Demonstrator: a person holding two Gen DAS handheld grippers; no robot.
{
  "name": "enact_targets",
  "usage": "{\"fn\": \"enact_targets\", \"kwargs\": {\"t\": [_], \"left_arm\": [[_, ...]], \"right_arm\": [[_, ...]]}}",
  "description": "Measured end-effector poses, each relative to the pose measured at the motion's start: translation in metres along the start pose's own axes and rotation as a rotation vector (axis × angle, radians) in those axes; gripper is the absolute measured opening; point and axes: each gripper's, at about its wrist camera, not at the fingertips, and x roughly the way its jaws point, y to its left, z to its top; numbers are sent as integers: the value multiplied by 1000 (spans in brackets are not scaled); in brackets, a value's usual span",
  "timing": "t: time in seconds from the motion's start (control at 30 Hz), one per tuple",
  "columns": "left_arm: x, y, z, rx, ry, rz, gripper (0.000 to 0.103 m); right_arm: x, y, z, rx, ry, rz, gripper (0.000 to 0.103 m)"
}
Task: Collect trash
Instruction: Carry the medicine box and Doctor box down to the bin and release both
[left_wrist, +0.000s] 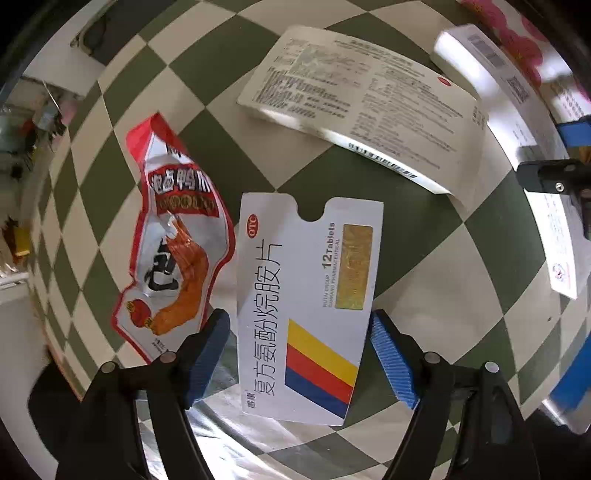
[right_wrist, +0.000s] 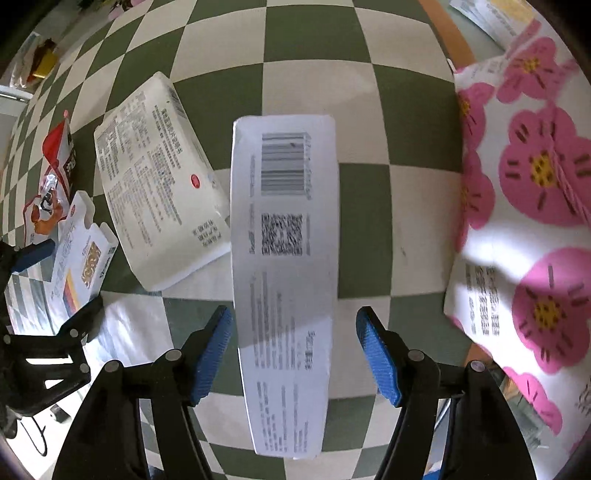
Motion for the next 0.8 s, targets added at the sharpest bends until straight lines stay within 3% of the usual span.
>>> {"fn": "enact_targets", "kwargs": {"t": [0.07,0.17,0.3,0.37,0.47,0.63,0.8], "left_arm": [[5,8,-4,-18,-7,-26,71],[9,41,-20,-72,-15,-41,71],[19,63,-46,-357,25,-141,71],[23,62,-54,-419,8,-151,71],[30,58,-58,-408,-13,-113,78],[35,80,-74,-423,-36,-143,72],[20,74,-75,-418,-78,-98,71]], "right_arm": [[2,3,-4,-11,-9,-3,50],[0,-3,-5,-11,-19,1,49],[-1,-10,-12,43,-9,28,49],[-1,-15,-15,77,0,49,49],[6,-15,-10,97,22,49,50],[12,-4,3,70,26,-2,53],[8,10,1,38,-19,-35,49]]}}
